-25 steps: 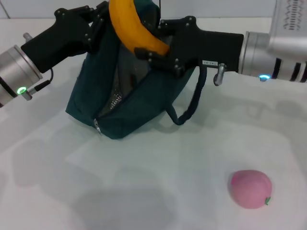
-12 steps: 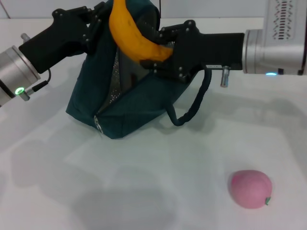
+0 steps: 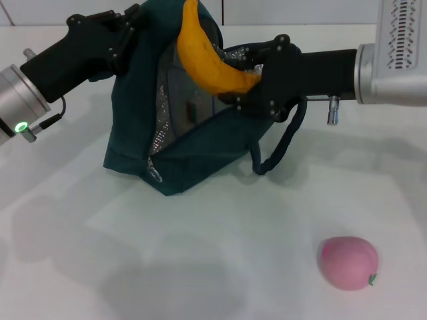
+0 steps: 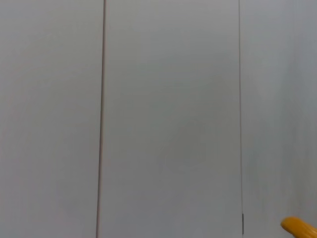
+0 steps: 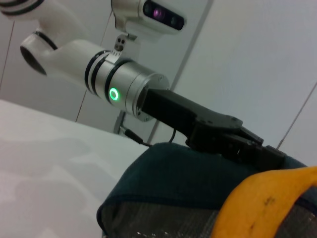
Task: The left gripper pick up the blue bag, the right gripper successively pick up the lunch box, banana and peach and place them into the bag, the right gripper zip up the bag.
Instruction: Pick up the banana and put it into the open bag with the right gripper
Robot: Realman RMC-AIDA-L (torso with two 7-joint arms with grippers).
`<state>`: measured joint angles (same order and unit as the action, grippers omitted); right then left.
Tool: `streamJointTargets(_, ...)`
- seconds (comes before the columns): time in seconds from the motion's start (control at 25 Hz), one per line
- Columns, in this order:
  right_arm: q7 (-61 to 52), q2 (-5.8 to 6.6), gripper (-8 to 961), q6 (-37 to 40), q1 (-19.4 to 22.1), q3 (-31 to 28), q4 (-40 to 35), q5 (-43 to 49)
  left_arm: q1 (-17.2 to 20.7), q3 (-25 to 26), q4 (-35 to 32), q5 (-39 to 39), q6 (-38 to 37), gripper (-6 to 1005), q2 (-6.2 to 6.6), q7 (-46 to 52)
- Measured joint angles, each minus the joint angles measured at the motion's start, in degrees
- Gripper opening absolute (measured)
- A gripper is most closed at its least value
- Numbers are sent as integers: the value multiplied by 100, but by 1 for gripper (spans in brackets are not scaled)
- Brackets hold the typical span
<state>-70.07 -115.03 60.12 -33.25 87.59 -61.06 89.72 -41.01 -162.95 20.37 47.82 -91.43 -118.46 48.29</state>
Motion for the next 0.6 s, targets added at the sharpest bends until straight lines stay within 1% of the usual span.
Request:
streamJointTargets(0.2,-127,-15,418,50,68,-36,-329,368,-6,0,2,0,17,35,-18,7)
streamJointTargets(0.36,-523,-10,418,56,88,-39,-602,713,-25,0,3,0,29,35,-26,7)
streamJointTargets(0.6,-835,-7,419,255,78,-264,-673,821,-44,0,3,0,30,35,-41,6)
